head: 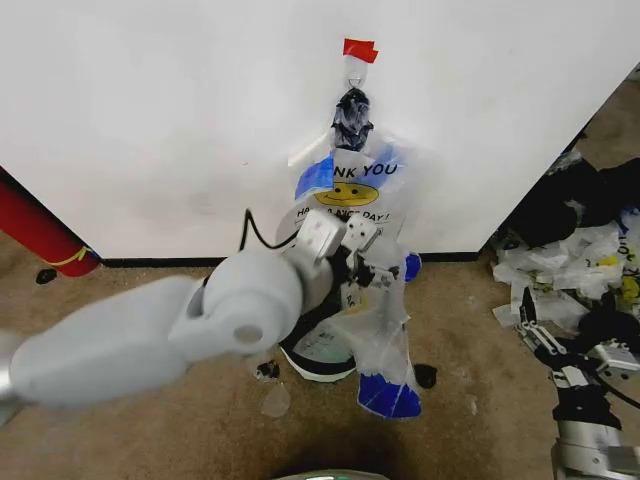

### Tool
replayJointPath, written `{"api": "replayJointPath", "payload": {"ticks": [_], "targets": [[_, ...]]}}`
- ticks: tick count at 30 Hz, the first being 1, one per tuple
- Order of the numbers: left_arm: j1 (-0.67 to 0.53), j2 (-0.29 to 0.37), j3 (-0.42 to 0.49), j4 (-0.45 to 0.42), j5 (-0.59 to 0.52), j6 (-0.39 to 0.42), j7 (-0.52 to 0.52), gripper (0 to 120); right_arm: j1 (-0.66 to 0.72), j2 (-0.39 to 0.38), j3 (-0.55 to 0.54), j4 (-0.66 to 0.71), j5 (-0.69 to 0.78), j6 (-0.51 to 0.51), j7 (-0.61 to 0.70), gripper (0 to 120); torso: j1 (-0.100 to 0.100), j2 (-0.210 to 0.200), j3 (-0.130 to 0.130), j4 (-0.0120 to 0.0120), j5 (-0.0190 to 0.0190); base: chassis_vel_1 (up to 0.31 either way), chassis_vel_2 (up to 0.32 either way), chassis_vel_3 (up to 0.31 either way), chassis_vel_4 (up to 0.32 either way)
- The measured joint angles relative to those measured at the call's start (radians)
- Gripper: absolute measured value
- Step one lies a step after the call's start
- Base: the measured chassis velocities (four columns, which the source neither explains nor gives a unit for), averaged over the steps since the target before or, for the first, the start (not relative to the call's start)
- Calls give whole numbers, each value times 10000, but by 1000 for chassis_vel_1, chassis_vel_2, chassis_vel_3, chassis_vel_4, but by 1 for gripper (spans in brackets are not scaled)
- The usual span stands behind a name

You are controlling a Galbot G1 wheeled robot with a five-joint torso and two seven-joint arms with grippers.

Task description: Pick up the garbage bag from the wall and place it over the trash bin.

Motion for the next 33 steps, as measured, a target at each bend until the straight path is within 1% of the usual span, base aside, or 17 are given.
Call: {"api": "replayJointPath", "payload": {"ticks": [1,2,5,7,9,11,13,15,17,18,22,23,24,27,30,32,33], "targets": [[-101,13,94,-57,-167,1,-68,100,14,-7,1,-38,-5,5,-1,100,1,0,0,1,-1,0,0,0,0],[-241,-19,222,-214,-601,1,-155,100,47,-18,1,-142,-62,35,-3,100,0,0,-1,5,0,0,0,0,0],[-252,-311,330,-287,-875,-111,-68,100,61,-20,-7,-300,-224,168,-50,100,0,0,-1,2,-2,0,0,0,0],[-298,-602,426,-179,-914,-191,-40,100,58,18,-19,-350,-269,231,-77,100,0,0,-1,1,-1,0,0,0,0],[-344,-720,474,-115,-930,-211,-44,100,53,33,-19,-358,-272,250,-80,100,0,0,-1,1,-1,0,0,0,0],[-509,-1043,692,111,-945,-210,-131,100,17,76,-12,-360,-274,330,-91,100,0,0,-1,-1,0,0,0,0,0],[-613,-1212,946,272,-909,-122,-232,100,-35,83,2,-352,-251,388,-104,100,0,0,-1,-3,0,0,0,0,0],[-641,-1257,1183,413,-629,-76,-192,100,-55,83,19,-334,-191,430,-138,100,0,1,-1,-2,0,0,0,0,0],[-641,-1257,1183,413,-629,-76,-192,100,-55,83,19,-334,-191,430,-138,100,0,1,-1,-2,0,0,0,0,0],[-632,-1252,1296,465,-427,-69,-131,93,-56,81,39,-325,-133,450,-168,100,0,0,-1,-1,-1,0,0,0,0],[-495,-977,1510,505,243,-50,14,77,-34,46,64,-228,44,477,-315,100,0,0,-1,1,-5,0,0,0,0],[-494,-951,1510,488,271,-50,24,74,-34,45,61,-219,53,477,-334,100,0,0,-1,1,-5,0,0,0,0],[-494,-951,1510,488,271,-50,24,74,-34,45,61,-219,53,477,-334,100,0,0,-1,1,-5,0,0,0,0],[-470,-867,1490,416,338,-50,80,59,-4,46,18,-157,76,463,-402,100,-1,0,-1,0,-4,0,0,0,0],[-358,-850,1477,415,427,-50,95,47,3,49,-24,-91,75,415,-432,100,-1,1,-1,0,-5,0,0,0,0],[-334,-846,1475,415,458,-50,97,46,3,50,-37,-82,71,406,-436,100,-1,0,-1,0,-5,0,0,0,0],[-291,-824,1468,416,511,-50,99,39,-8,50,-68,-67,59,384,-439,100,-1,1,-1,0,-4,0,0,0,0]]}}
